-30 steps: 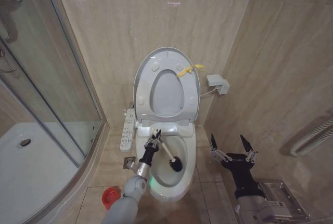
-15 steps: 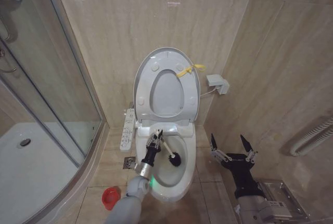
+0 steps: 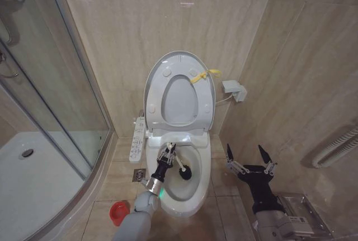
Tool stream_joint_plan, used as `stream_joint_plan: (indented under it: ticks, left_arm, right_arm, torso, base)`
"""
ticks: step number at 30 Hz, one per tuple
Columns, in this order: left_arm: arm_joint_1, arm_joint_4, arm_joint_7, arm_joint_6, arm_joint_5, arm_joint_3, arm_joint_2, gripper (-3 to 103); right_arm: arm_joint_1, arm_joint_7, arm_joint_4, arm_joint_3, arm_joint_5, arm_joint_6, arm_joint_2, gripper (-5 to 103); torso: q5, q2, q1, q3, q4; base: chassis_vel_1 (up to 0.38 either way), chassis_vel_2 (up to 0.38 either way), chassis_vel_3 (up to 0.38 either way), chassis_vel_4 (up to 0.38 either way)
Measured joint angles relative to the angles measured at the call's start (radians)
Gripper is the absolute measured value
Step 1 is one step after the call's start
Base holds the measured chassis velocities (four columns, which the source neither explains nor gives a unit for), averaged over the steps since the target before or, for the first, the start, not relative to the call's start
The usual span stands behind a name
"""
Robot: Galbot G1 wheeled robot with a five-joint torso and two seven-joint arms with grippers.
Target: Open the toilet lid, clean the toilet bowl with a toilet brush, close the toilet lid, and flush.
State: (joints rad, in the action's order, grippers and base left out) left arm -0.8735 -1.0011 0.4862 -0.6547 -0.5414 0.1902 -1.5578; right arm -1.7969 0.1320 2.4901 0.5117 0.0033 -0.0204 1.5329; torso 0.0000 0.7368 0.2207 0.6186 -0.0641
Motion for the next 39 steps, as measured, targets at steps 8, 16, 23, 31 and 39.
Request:
stream_joint_plan:
  ticks: [8,16,23,31,39]
  left_arm:
    - [0.004,-0.038,-0.013,0.051,-0.131,-0.020,-0.012,22]
    - [0.014,0.035,0.007,-0.032,0.116,0.051,-0.010,22]
    - [0.011,-0.039,-0.035,0.016,-0.099,-0.010,-0.025,22]
    - [0.033,0.019,-0.027,0.011,-0.056,0.015,-0.046,22]
    - [0.038,0.046,-0.015,-0.045,0.143,0.048,-0.048,22]
  right_arm:
    - [0.000,0.000,0.000,0.000,0.000,0.000,0.000,100]
    - [0.000,0.000,0.000,0.000,0.000,0.000,0.000,100]
    - [0.000,0.000,0.000,0.000,0.000,0.000,0.000,100]
    - [0.000,0.000,0.000,0.000,0.000,0.000,0.000,100]
    - [0.000,0.000,0.000,0.000,0.000,0.000,0.000,100]
  torso:
    - [0.0000,0.000,0.000,0.000,0.0000]
    - [0.0000,0.000,0.000,0.000,0.0002]
    - [-0.0001,0.000,0.000,0.000,-0.0001]
    - [-0.0001,0.000,0.000,0.000,0.0002]
    - [0.0000,0.000,0.000,0.000,0.0002]
  base:
    - [0.000,0.000,0.000,0.000]
    - [0.000,0.000,0.000,0.000]
    - [0.000,0.000,0.000,0.000]
    - [0.000,0.000,0.000,0.000]
    - [0.000,0.000,0.000,0.000]
